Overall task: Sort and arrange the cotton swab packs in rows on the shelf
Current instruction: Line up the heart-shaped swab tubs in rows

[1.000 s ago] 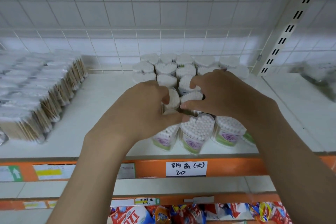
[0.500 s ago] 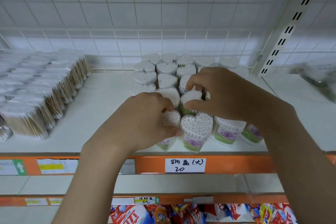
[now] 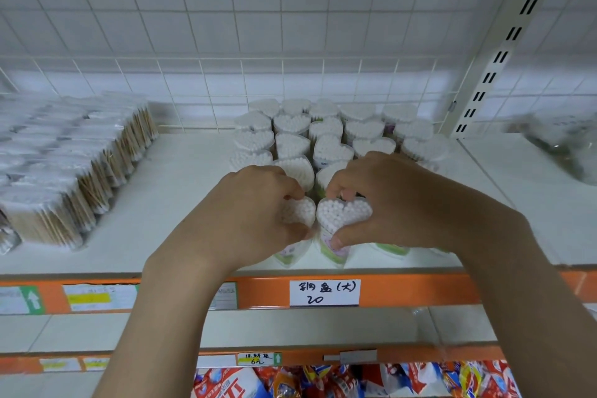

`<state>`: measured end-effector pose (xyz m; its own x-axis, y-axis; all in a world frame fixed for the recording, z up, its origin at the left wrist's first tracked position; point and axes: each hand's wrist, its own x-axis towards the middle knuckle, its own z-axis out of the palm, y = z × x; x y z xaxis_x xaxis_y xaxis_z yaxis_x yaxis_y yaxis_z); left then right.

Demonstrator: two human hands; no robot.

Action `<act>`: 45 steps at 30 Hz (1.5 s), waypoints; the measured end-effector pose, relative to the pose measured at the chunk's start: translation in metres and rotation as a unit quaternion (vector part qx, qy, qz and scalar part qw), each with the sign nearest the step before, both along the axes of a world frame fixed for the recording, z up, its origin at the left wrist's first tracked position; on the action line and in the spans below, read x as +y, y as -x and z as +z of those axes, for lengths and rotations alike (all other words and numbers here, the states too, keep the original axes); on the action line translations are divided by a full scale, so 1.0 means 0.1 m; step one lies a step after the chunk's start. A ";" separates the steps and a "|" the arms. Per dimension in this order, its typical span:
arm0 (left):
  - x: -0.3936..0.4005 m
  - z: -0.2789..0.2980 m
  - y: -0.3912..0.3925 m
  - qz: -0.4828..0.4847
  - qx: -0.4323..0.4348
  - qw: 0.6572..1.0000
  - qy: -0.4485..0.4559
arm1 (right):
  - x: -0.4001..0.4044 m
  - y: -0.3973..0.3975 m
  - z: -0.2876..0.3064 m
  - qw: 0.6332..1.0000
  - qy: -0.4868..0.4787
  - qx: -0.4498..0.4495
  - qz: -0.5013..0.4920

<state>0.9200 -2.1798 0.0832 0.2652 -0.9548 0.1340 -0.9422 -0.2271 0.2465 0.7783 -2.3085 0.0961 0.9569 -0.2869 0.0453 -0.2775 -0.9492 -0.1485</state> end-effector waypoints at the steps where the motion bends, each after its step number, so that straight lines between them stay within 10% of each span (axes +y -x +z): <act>1: 0.00 0.00 0.00 -0.002 -0.001 1.000 0.000 | 0.01 0.00 0.00 1.000 -0.010 0.000 -0.005; 30: -0.56 0.12 -0.38 0.024 -0.083 0.993 -0.076 | -0.44 -0.49 0.09 0.991 0.018 0.110 -0.070; 45: -0.44 0.54 -0.36 -0.006 0.028 1.000 -0.009 | -0.59 -0.12 0.63 0.990 -0.090 -0.074 -0.085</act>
